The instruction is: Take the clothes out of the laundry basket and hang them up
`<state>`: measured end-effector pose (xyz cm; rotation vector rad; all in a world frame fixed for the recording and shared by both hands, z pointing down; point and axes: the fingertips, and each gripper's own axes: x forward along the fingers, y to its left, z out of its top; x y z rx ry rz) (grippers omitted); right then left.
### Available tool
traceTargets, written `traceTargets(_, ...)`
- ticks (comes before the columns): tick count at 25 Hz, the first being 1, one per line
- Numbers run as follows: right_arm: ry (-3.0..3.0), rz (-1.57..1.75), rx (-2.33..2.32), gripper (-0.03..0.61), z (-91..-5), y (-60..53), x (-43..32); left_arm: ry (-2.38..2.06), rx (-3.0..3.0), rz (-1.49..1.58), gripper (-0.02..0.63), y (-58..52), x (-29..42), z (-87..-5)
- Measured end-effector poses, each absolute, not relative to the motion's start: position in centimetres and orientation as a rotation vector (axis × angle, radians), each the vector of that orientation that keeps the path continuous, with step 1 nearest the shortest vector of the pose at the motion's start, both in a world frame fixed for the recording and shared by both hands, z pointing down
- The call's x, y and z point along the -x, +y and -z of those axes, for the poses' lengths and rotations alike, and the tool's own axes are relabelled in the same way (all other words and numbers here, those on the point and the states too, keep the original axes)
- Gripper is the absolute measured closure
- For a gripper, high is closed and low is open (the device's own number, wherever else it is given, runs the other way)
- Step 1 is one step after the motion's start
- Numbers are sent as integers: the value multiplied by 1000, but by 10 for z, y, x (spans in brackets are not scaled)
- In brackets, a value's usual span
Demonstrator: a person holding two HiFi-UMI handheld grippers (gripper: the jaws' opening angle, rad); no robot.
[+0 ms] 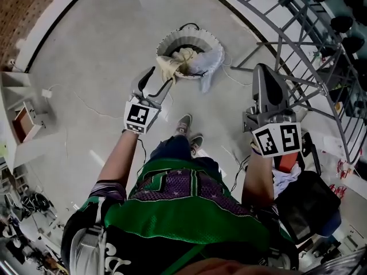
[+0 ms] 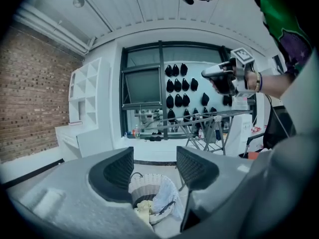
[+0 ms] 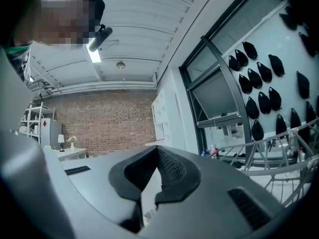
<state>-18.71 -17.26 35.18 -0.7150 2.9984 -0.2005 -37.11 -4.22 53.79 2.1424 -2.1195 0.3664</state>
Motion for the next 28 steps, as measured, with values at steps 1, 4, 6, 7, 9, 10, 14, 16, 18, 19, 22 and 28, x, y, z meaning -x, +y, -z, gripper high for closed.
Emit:
traceTargets(1,3001,202,720,578,-356,-176,195,-2112,-2137,-368,356,-46,376,-548)
traceTargets(4,3005,207,731,578,-374,-185,214,-2082,-2128,-380,356,-58,387,-583)
traceTargets(6,3015,218,734,578,-392,-192,224,-2061,-2130,-395,356,-67,392,-608)
traceTargets(7,3021,230,735,578,-404,-194,228,-2051,-2130,-400,356,-71,394,-621)
traceTargets(9,3031,256,738,578,-432,-199,234,-2036,-2122,-409,356,-76,397,-649)
traceTargets(10,3035,267,741,578,-447,-200,237,-2033,-2115,-414,356,-79,398,-663)
traceTargets(14,3047,285,757,578,-505,-196,236,-2044,-2083,-438,356,-81,405,-720)
traceTargets(16,3049,300,765,578,-533,-189,230,-2057,-2057,-437,356,-79,408,-750)
traceTargets(18,3055,318,773,578,-562,-181,223,-2067,-2024,-442,356,-76,412,-783)
traceTargets(19,3057,329,778,578,-576,-177,218,-2069,-2009,-453,356,-76,413,-801)
traceTargets(22,3061,353,794,578,-615,-167,205,-2072,-1976,-499,356,-76,416,-853)
traceTargets(28,3039,344,803,578,-676,-163,187,-2104,-1919,-524,354,-87,421,-940)
